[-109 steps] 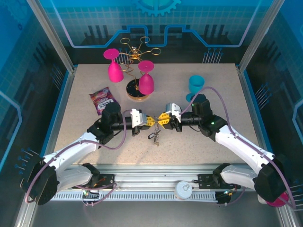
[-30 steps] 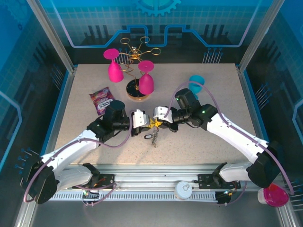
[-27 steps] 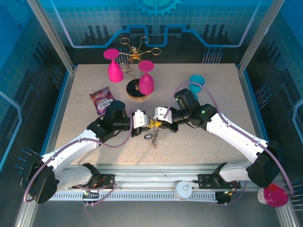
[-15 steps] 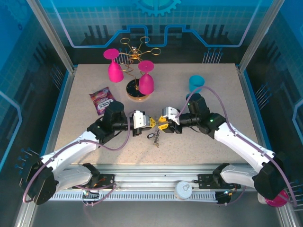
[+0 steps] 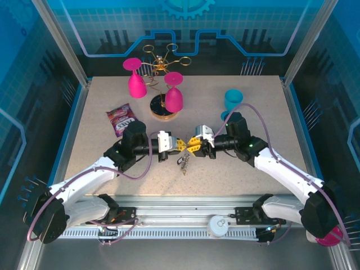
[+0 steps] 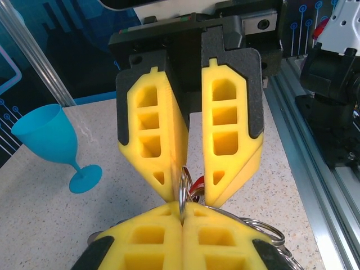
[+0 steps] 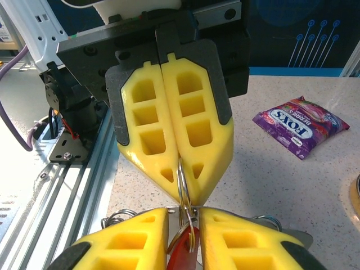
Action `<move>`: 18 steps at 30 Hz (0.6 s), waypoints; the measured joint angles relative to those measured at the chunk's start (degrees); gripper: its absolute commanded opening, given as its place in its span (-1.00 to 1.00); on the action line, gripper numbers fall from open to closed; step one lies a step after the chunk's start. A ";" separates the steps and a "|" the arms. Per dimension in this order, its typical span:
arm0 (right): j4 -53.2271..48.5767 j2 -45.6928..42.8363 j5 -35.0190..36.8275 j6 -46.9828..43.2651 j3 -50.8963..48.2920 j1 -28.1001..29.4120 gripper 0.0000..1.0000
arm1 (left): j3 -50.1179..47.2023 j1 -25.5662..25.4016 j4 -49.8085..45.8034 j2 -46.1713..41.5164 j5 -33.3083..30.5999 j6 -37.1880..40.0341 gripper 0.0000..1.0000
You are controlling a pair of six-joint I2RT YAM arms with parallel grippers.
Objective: Put the keys on the keyring
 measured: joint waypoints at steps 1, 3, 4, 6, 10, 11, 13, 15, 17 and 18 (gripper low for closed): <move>0.09 -0.04 0.02 0.20 -0.02 -0.02 -0.44 | 0.00 0.00 0.11 0.00 0.11 -0.02 -1.00; 0.44 -0.20 0.13 0.33 -0.09 -0.07 -0.42 | 0.00 0.00 0.17 0.00 0.20 -0.04 -1.00; 0.61 -0.31 0.26 0.35 -0.15 -0.07 -0.42 | 0.00 0.00 0.17 0.00 0.20 -0.04 -1.00; 1.14 -0.50 0.44 0.35 -0.26 -0.07 -0.44 | -0.02 0.00 0.17 0.00 0.22 -0.04 -1.00; 2.08 -0.85 0.39 0.24 -0.31 -0.07 -0.61 | -0.02 -0.02 0.17 0.00 0.22 -0.02 -1.00; 2.23 -0.87 0.37 0.33 -0.31 -0.07 -0.67 | -0.02 -0.02 0.15 0.00 0.22 -0.02 -1.00; 2.43 -0.87 0.07 0.52 -0.31 -0.07 -0.83 | -0.02 0.00 0.17 0.00 0.20 -0.02 -1.00; 2.49 -0.87 -0.17 0.48 -0.33 -0.09 -1.00 | -0.02 0.02 0.15 0.00 0.20 -0.04 -1.00; 2.45 -0.85 -0.37 0.52 -0.33 -0.22 -1.00 | -0.02 0.04 0.13 0.02 0.20 -0.07 -0.90; 2.40 -0.83 -0.42 0.46 -0.33 -0.22 -1.00 | -0.02 0.04 0.11 0.02 0.17 -0.04 -0.80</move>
